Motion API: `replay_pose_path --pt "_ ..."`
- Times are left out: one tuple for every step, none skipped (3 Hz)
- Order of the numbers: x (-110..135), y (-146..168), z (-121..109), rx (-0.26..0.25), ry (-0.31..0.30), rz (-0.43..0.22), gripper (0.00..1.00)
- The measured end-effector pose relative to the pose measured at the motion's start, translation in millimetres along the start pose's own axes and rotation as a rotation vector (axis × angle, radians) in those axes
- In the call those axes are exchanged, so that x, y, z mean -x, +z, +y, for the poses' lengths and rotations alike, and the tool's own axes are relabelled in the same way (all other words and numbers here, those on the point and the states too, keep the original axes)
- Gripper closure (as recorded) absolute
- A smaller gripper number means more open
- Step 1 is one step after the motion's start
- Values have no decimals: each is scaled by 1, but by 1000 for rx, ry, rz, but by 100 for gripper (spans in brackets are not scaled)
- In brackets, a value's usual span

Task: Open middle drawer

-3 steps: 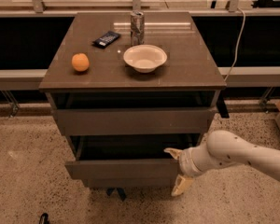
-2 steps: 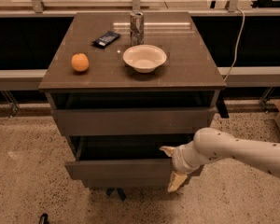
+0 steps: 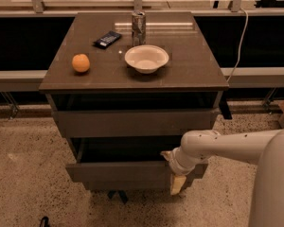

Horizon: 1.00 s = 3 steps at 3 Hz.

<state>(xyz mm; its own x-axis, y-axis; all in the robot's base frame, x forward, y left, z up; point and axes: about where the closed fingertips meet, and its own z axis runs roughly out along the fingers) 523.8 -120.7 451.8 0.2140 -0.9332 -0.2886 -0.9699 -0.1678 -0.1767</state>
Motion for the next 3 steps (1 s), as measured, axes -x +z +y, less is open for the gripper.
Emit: replay_pose_path --pt "-9 12 -1 45 0 16 16" --pt "-6 30 6 112 -6 -12 25" --pt "-5 39 16 160 -10 -22 28"
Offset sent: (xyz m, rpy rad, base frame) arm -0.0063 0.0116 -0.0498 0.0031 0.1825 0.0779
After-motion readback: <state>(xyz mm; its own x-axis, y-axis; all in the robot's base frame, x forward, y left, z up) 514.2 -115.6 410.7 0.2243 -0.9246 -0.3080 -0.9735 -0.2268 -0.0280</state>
